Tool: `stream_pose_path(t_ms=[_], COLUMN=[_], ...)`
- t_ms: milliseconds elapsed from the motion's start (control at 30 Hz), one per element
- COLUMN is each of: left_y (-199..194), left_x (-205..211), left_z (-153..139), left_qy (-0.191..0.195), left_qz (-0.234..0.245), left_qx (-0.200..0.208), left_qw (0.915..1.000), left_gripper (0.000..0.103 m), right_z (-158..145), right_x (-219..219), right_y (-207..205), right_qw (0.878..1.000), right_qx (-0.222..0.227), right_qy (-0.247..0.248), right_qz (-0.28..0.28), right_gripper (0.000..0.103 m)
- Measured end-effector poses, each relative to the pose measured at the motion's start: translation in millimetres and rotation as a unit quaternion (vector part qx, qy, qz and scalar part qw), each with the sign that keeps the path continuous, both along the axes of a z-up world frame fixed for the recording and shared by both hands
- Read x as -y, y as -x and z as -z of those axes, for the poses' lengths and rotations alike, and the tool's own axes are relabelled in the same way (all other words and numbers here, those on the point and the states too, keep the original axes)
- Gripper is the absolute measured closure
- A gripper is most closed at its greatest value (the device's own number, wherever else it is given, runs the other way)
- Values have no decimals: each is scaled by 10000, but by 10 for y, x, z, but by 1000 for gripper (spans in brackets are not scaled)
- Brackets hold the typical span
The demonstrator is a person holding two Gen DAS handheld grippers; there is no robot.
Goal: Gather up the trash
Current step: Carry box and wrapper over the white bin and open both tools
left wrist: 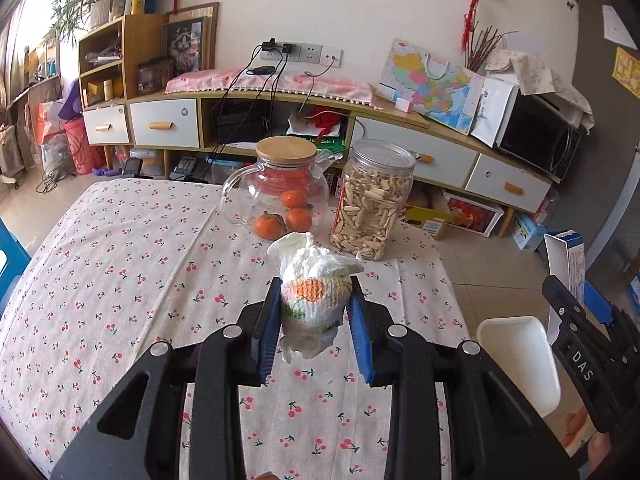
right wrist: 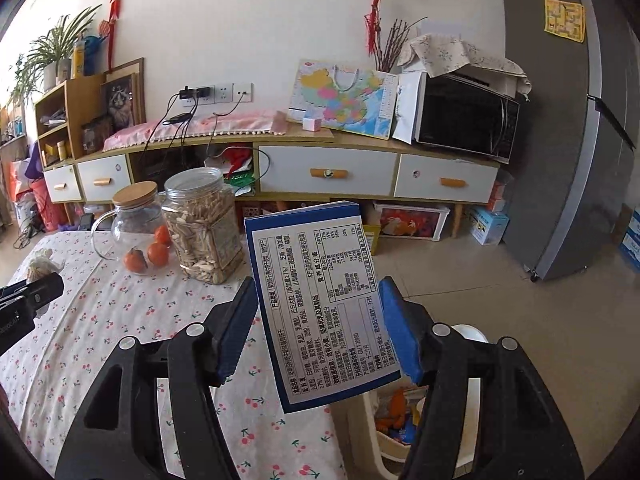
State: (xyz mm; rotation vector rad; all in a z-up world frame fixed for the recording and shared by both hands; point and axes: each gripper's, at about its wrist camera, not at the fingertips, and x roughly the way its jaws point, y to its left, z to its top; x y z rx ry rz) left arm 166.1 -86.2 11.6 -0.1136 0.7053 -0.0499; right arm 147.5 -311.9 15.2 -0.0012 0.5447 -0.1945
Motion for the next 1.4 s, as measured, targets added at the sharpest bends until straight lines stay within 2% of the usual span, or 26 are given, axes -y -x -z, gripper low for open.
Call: stream_pose_path(t_ms=[167,300,400,500,733,833,967,1133,1167,1233,1333,1400], left_y=[12,27,33,2,-96,-108,-116,-167,-184,-209,-210,-175], left_x=[290,551,774,1033,1729,2046,2422,2844,2935,3055,3019,2917], left_z=[17,21,17,20,31,39,42,47,53,61,33,15], left_qy=[-46,-133,-202,-181,-109,-104,-178,-31,-6,76,265,138], left_qz=[191,417,617,866,1526,1758,2045,2365,2517,2656,2656,2599], left_qx=[-10,-9,-2,-97,-294,-328,-323,-458,-516,-608,-655,-599], left_qw=[9998,9990,9979,9960,9878,9838,9782,9705,9664,9621,9615,9637], left_gripper=[71,71,71,71,71,71,71,69,67,38,30,27], right_z=[19,122,223,238,22,-63,-96,-105,-106,-117,-150,-205], right_x=[387,769,1035,1304,1808,1968,2167,2372,2401,2423,2424,2364], right_y=[15,-20,-43,27,396,559,700,848,877,924,980,996], right_qw=[9980,9923,9860,9794,9602,9500,9381,9226,9195,9145,9120,9142], right_qx=[1,-209,-464,-521,66,323,440,579,612,691,816,921], right_qy=[-52,-145,-177,-422,-1244,-1344,-1354,-1425,-1467,-1513,-1461,-1347], right_qz=[631,1212,1589,1903,2499,2799,3159,3539,3595,3688,3745,3708], right_gripper=[44,41,25,17,9,7,7,7,7,7,7,7])
